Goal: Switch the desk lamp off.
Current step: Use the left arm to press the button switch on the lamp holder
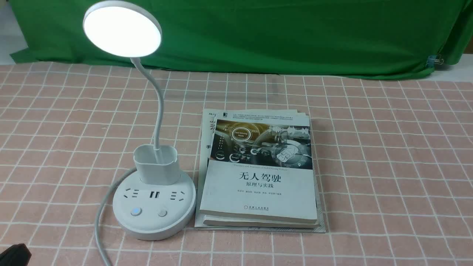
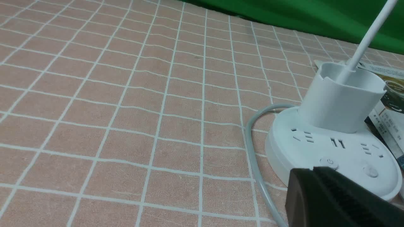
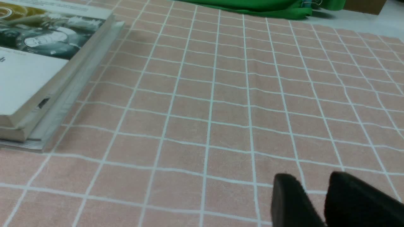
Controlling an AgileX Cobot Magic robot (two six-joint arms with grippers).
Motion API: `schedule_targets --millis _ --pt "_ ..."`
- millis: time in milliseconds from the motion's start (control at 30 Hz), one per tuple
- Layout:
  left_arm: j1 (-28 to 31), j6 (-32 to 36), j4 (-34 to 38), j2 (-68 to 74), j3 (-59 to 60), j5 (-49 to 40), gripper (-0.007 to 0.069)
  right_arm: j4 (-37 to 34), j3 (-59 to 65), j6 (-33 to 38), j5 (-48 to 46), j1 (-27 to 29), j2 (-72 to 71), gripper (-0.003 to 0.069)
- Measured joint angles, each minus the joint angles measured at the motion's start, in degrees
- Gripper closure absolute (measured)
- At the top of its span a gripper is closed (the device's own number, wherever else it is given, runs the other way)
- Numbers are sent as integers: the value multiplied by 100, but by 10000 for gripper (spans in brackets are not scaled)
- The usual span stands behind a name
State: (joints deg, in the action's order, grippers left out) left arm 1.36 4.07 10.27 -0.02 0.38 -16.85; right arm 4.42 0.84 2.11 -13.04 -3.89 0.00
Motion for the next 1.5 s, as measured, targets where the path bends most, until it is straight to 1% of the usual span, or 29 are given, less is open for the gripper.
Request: schedule_targets --millis 800,867,1000,1033,1067,1100,1200,1367,1500 --pt "0 2 6 0 0 97 621 0 0 0 0 0 0 419" --pt "0 -100 387 0 0 302 621 0 0 0 0 0 0 419" --pt "0 -573 2000 0 0 929 621 0 0 0 0 0 0 419" --pt "0 -608 2077 0 0 964 621 0 0 0 0 0 0 419" --pt "0 -670 2537 0 0 1187 621 0 0 0 0 0 0 419" --pt "0 -684 2703 0 0 1298 621 0 0 0 0 0 0 419" --pt "0 -733 2996 0 0 1596 621 0 0 0 0 0 0 419" --pt "-4 -767 3044 0 0 1761 621 0 0 0 0 0 0 419" --pt "-31 -675 2986 325 -534 955 621 0 0 0 0 0 0 419"
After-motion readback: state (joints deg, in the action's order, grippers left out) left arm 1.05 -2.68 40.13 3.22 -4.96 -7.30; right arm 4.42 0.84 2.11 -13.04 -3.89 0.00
